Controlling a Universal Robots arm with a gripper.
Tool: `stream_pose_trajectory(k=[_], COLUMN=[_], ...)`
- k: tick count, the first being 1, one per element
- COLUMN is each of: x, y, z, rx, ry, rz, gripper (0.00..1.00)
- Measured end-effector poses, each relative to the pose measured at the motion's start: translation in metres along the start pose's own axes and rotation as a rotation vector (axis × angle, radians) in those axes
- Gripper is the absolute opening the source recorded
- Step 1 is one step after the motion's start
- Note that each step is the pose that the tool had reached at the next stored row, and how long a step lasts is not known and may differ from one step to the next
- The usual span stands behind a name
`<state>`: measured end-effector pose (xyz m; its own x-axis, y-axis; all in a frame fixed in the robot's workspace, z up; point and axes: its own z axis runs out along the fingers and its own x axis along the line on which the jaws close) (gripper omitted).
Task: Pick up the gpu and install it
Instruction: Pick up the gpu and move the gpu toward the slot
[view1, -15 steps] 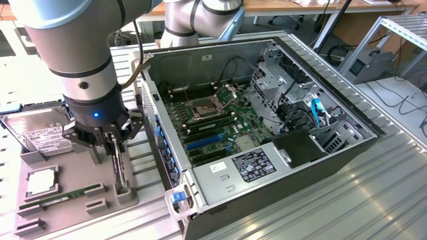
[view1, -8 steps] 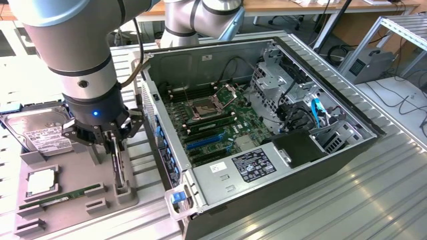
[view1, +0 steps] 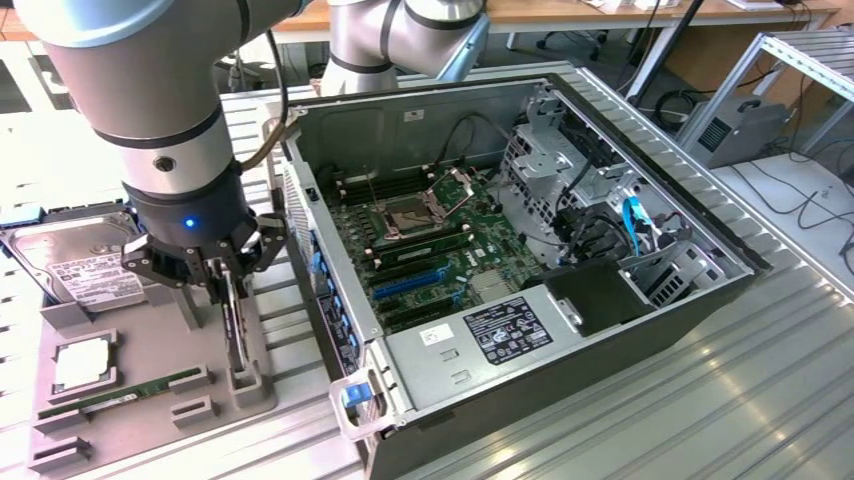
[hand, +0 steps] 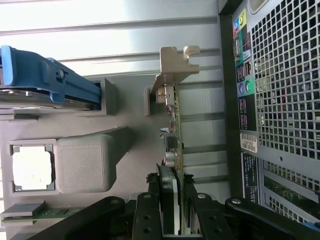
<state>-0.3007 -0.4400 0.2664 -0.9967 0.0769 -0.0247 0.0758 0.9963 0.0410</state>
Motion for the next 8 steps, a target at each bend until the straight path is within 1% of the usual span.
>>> stream_pose_trajectory(k=[8], x=[-0.0001], y=[0.0002], z=[-0.0040], rx=[-0.0112], ry=[0.0008], rz=[0.001], gripper=[0.29])
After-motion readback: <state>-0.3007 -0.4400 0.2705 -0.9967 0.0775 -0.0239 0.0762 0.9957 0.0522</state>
